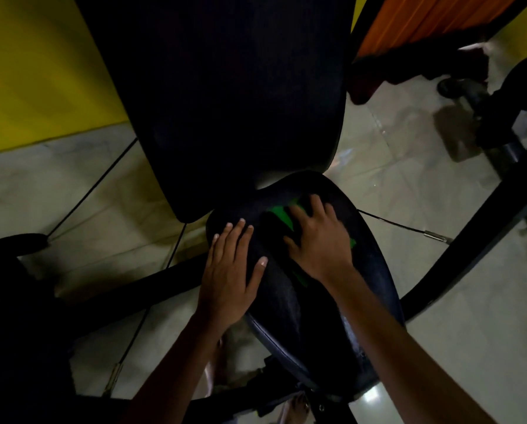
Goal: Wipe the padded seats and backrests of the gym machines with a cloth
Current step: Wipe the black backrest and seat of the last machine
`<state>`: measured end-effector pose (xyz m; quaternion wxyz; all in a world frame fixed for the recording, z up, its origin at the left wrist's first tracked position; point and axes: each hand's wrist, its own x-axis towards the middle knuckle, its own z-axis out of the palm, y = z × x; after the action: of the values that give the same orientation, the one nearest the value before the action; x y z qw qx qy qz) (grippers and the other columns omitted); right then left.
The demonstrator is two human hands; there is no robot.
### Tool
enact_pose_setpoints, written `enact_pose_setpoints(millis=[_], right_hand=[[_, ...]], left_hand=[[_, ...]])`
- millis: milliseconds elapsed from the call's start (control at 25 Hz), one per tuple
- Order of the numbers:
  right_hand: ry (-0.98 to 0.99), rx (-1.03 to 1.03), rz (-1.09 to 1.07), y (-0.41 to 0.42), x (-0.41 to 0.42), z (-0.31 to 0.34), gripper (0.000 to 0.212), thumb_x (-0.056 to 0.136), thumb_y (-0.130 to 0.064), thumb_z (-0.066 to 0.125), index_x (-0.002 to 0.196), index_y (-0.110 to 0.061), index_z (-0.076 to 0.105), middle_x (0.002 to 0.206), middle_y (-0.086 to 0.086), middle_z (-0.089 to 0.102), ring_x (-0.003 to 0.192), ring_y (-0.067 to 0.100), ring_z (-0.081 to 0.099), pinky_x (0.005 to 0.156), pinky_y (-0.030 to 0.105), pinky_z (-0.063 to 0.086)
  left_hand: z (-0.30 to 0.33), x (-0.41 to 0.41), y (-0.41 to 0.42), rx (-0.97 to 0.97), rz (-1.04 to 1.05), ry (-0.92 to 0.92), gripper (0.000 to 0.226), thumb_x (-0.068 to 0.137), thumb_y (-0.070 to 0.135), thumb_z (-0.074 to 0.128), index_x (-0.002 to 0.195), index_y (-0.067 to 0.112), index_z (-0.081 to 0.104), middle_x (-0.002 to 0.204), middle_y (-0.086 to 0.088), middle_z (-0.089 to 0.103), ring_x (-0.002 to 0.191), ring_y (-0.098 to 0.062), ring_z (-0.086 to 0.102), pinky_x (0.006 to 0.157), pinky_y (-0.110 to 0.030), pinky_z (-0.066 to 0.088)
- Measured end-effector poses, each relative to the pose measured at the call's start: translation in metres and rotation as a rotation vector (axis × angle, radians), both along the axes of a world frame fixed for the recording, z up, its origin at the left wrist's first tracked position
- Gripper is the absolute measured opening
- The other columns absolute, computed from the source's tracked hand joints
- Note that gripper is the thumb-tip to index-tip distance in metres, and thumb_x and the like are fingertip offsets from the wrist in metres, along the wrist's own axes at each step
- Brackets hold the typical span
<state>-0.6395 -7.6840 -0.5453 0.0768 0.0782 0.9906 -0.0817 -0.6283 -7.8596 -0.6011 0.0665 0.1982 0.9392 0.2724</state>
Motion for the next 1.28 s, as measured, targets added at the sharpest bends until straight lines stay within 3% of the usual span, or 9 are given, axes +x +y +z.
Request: enact_pose_setpoints(millis=[160,280,440,560,720,920,1000,1120,1280], right_hand=[[0.066,-0.072,0.057,-0.001,0.048,0.008,0.047,0.068,-0.044,0.048,0.108,-0.020,0.057,0.117,0.014,0.054,0.089,0.036,0.057,0.058,0.039,0.053],[0.068,-0.021,0.081,-0.006,-0.012,-0.005,0.047,0.074,-0.036,0.066,0.117,-0.017,0.058,0.124,0.019,0.049,0.102,0.041,0.053,0.069,0.043,0.052],[-0.082,-0.019,0.115,-0.018,-0.087,-0.026,0.056,0.088,-0.042,0.058,0.138,-0.025,0.040,0.140,0.012,0.032,0.123,0.033,0.037,0.090,0.044,0.046],[-0.027,-0.057,0.150,-0.013,-0.062,-0.023,0.055,0.082,-0.040,0.062,0.133,-0.024,0.047,0.135,0.012,0.038,0.116,0.034,0.043,0.087,0.046,0.049],[0.049,-0.113,0.226,-0.007,-0.007,-0.013,0.052,0.067,-0.041,0.061,0.115,-0.021,0.060,0.122,0.014,0.051,0.095,0.035,0.054,0.070,0.042,0.054],[0.008,-0.056,0.156,-0.013,-0.058,-0.023,0.051,0.079,-0.038,0.065,0.125,-0.021,0.054,0.127,0.014,0.044,0.108,0.035,0.047,0.079,0.043,0.050],[-0.013,-0.046,0.104,-0.018,-0.062,-0.024,0.053,0.080,-0.039,0.065,0.128,-0.022,0.051,0.132,0.013,0.040,0.112,0.035,0.044,0.084,0.044,0.048],[0.013,-0.063,0.118,-0.020,-0.018,-0.011,0.056,0.069,-0.039,0.071,0.120,-0.021,0.056,0.124,0.013,0.047,0.101,0.035,0.051,0.073,0.043,0.050],[-0.028,-0.058,0.146,-0.015,0.034,0.004,0.059,0.061,-0.045,0.067,0.117,-0.026,0.058,0.125,0.009,0.052,0.093,0.029,0.055,0.064,0.037,0.051]], left_hand=[[0.002,-0.004,-0.005,0.053,0.003,-0.036,0.062,0.094,0.050,0.036,0.144,0.014,0.038,0.154,0.000,0.030,0.144,-0.014,0.016,0.118,-0.030,0.008],[0.001,-0.007,-0.008,0.062,-0.003,-0.059,0.063,0.093,0.054,0.037,0.143,0.016,0.039,0.154,0.004,0.028,0.145,-0.012,0.016,0.118,-0.030,0.009],[0.002,-0.010,-0.016,0.092,-0.059,-0.099,0.069,0.091,0.055,0.042,0.146,0.014,0.035,0.155,0.003,0.027,0.143,-0.010,0.018,0.117,-0.028,0.016],[0.004,-0.017,-0.028,0.062,-0.120,-0.130,0.073,0.090,0.058,0.041,0.147,0.012,0.031,0.155,0.002,0.025,0.144,-0.006,0.012,0.117,-0.029,0.017],[0.001,-0.022,-0.030,0.015,-0.159,-0.112,0.075,0.092,0.059,0.039,0.146,0.008,0.031,0.157,0.001,0.022,0.146,-0.012,0.009,0.118,-0.035,0.010],[0.000,-0.026,-0.035,0.078,-0.189,-0.138,0.074,0.089,0.058,0.046,0.147,0.013,0.031,0.155,0.004,0.026,0.145,-0.009,0.013,0.118,-0.031,0.014],[0.004,-0.031,-0.038,0.128,-0.178,-0.158,0.069,0.090,0.054,0.047,0.144,0.013,0.038,0.151,0.003,0.033,0.141,-0.008,0.024,0.115,-0.029,0.023],[0.015,-0.060,-0.038,0.224,-0.106,-0.074,0.045,0.095,0.032,0.042,0.130,0.006,0.052,0.133,-0.007,0.053,0.123,-0.011,0.047,0.104,-0.023,0.038],[0.040,-0.139,-0.010,0.133,-0.481,-0.010,0.038,0.098,0.011,0.039,0.133,0.003,0.051,0.131,-0.009,0.055,0.122,-0.016,0.049,0.104,-0.011,0.029]])
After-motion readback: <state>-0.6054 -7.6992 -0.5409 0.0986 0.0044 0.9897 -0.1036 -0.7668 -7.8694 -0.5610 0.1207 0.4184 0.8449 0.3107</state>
